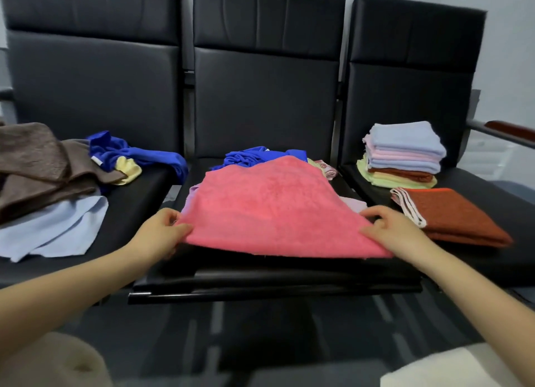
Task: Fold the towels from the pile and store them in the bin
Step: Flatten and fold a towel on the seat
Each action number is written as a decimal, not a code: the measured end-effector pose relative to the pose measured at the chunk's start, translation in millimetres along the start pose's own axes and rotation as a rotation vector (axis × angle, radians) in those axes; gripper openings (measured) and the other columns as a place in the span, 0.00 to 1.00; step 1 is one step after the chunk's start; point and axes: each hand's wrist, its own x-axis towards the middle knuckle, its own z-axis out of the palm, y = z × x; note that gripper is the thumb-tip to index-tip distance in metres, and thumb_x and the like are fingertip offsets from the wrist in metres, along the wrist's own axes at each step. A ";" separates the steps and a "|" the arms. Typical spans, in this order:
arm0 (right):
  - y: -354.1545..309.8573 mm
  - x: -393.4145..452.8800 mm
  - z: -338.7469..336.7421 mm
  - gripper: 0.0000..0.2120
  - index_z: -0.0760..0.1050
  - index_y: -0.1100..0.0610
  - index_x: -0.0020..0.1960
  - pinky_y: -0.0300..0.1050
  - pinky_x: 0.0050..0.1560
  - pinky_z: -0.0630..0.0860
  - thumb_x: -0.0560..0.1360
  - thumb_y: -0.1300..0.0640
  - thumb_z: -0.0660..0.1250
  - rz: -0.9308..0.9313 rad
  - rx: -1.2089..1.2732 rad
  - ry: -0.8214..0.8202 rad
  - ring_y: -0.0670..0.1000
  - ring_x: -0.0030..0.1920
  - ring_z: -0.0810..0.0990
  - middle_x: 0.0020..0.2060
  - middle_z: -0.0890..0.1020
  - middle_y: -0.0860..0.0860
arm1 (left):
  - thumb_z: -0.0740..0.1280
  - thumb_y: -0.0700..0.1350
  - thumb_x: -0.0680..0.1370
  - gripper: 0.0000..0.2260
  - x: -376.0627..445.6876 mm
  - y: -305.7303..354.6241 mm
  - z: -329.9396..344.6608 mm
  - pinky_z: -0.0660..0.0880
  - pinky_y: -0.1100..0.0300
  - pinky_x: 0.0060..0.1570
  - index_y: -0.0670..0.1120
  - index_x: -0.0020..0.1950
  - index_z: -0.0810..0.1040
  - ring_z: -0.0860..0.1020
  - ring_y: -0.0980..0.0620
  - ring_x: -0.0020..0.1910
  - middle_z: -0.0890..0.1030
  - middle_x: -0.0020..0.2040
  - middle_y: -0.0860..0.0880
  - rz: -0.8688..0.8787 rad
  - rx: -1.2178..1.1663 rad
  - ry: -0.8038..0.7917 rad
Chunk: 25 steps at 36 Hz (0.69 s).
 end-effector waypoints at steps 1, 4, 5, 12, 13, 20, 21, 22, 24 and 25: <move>2.9 -1.1 4.1 0.11 0.77 0.53 0.56 0.37 0.31 0.64 0.75 0.59 0.70 -0.003 -0.121 -0.022 0.46 0.31 0.72 0.29 0.74 0.48 | 0.67 0.40 0.77 0.04 -0.1 -1.6 0.1 0.66 0.60 0.25 0.42 0.49 0.73 0.68 0.49 0.26 0.73 0.32 0.45 -0.008 0.061 -0.023; 6.9 -5.8 14.4 0.13 0.77 0.56 0.60 0.34 0.32 0.64 0.76 0.56 0.69 0.008 -0.232 -0.065 0.42 0.33 0.71 0.32 0.71 0.43 | 0.69 0.44 0.76 0.14 -5.8 -5.5 0.1 0.72 0.57 0.42 0.44 0.60 0.72 0.76 0.48 0.41 0.78 0.47 0.47 0.029 0.391 -0.090; 6.4 -8.4 16.6 0.15 0.75 0.55 0.63 0.37 0.35 0.66 0.76 0.55 0.68 0.014 -0.260 -0.077 0.44 0.37 0.74 0.35 0.73 0.43 | 0.68 0.46 0.76 0.16 -7.4 -7.0 -0.3 0.72 0.56 0.47 0.45 0.62 0.71 0.76 0.48 0.45 0.78 0.51 0.48 0.100 0.549 -0.087; 4.0 -10.2 30.0 0.28 0.67 0.56 0.71 0.52 0.58 0.69 0.73 0.54 0.70 -0.180 -0.519 0.165 0.57 0.63 0.66 0.60 0.71 0.56 | 0.67 0.59 0.74 0.14 -12.6 -3.9 4.3 0.72 0.54 0.42 0.53 0.48 0.66 0.72 0.53 0.45 0.73 0.45 0.56 0.608 0.706 0.045; 1.4 -10.2 32.8 0.24 0.71 0.56 0.67 0.52 0.56 0.70 0.72 0.55 0.70 -0.281 -0.484 0.210 0.56 0.61 0.67 0.57 0.73 0.55 | 0.65 0.62 0.74 0.14 -12.1 -2.6 6.3 0.73 0.54 0.41 0.54 0.47 0.67 0.71 0.54 0.44 0.73 0.45 0.56 0.668 0.700 0.032; -26.1 -24.4 64.2 0.16 0.75 0.48 0.52 0.35 0.49 0.66 0.71 0.39 0.62 -0.724 -0.302 -0.185 0.39 0.47 0.68 0.43 0.70 0.36 | 0.56 0.67 0.72 0.21 -15.1 2.9 32.5 0.74 0.58 0.46 0.54 0.52 0.76 0.72 0.58 0.48 0.73 0.48 0.58 0.874 0.727 -0.262; -29.0 -26.2 69.4 0.17 0.75 0.47 0.52 0.32 0.49 0.63 0.71 0.37 0.62 -0.765 -0.333 -0.241 0.39 0.47 0.67 0.44 0.70 0.36 | 0.56 0.68 0.72 0.22 -15.3 3.8 36.8 0.73 0.60 0.47 0.54 0.53 0.76 0.72 0.59 0.48 0.73 0.48 0.59 0.892 0.721 -0.291; -30.9 -25.8 75.0 0.18 0.74 0.47 0.53 0.30 0.49 0.62 0.72 0.36 0.61 -0.790 -0.353 -0.275 0.39 0.47 0.66 0.44 0.70 0.37 | 0.56 0.68 0.72 0.23 -15.1 4.8 40.1 0.72 0.61 0.47 0.55 0.54 0.76 0.71 0.60 0.48 0.72 0.49 0.59 0.904 0.718 -0.314; -33.8 -24.7 82.2 0.15 0.74 0.48 0.53 0.29 0.48 0.62 0.74 0.39 0.62 -0.804 -0.354 -0.286 0.40 0.47 0.66 0.44 0.70 0.39 | 0.58 0.68 0.72 0.22 -13.9 6.1 45.5 0.71 0.62 0.46 0.54 0.54 0.76 0.70 0.60 0.47 0.71 0.48 0.59 0.952 0.712 -0.328; -35.7 -23.5 84.6 0.11 0.74 0.49 0.51 0.29 0.47 0.62 0.76 0.43 0.63 -0.810 -0.334 -0.278 0.40 0.46 0.66 0.43 0.70 0.39 | 0.58 0.67 0.72 0.21 -12.4 6.6 47.5 0.71 0.62 0.45 0.53 0.53 0.75 0.69 0.59 0.46 0.71 0.47 0.59 0.983 0.711 -0.324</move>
